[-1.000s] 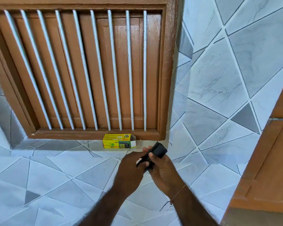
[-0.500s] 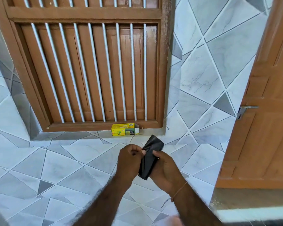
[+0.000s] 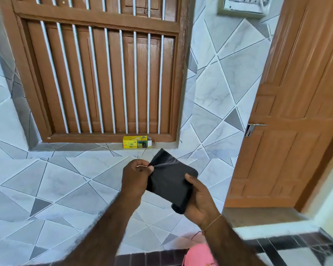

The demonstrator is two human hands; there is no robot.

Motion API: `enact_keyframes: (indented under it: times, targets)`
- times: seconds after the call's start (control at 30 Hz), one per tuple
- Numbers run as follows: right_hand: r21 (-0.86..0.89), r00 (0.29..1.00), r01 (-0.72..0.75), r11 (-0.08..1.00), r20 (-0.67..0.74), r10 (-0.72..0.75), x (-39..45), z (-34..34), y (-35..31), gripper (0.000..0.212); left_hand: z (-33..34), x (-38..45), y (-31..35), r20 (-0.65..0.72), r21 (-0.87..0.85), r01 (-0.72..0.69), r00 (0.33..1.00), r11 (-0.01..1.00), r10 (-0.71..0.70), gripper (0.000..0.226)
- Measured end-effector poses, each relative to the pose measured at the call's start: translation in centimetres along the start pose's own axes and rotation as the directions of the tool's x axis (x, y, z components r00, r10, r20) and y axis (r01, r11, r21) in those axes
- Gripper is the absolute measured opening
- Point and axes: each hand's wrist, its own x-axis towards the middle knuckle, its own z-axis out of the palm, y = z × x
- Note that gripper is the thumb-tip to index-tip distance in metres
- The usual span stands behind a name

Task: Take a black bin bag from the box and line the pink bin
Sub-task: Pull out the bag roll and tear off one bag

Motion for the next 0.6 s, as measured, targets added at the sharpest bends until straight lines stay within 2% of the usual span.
enact_keyframes:
  times: [0.1, 0.2, 0.33, 0.4, 0.53, 0.6]
  targets:
    - [0.056, 0.999, 0.025, 0.998, 0.028, -0.026, -1.6, -0.7, -1.4, 0.022, -0.5, -0.3, 0.3, -0.066, -0.035, -0.001, 0.998, 0.999, -0.001, 0.011]
    - [0.017, 0.999, 0.000, 1.000, 0.051, -0.001, -3.2, -1.7, -2.8, 0.022, -0.7, -0.9, 0.4, -0.131, -0.045, -0.001, 0.991, 0.999, -0.004, 0.012]
    - [-0.017, 0.999, -0.026, 1.000, 0.032, 0.027, -4.8, -4.2, -5.0, 0.042, -0.7, -2.0, -0.2, -0.229, -0.121, -0.032, 0.974, 0.992, 0.004, 0.013]
    - [-0.051, 0.997, -0.060, 0.997, 0.035, 0.062, -5.6, -5.2, -5.8, 0.039, -0.7, -2.8, -0.4, -0.280, -0.147, -0.037, 0.960, 0.988, -0.006, 0.013]
    - [-0.136, 0.990, -0.104, 0.985, 0.078, 0.115, -6.9, -7.8, -7.8, 0.024, 0.1, -4.8, -1.0, -0.372, -0.061, -0.046, 0.928, 0.997, 0.020, 0.013]
    - [-0.143, 0.988, -0.115, 0.983, 0.090, 0.129, -7.1, -9.0, -8.6, 0.027, 0.2, -6.2, -1.2, -0.428, 0.021, -0.023, 0.903, 1.000, 0.030, 0.013]
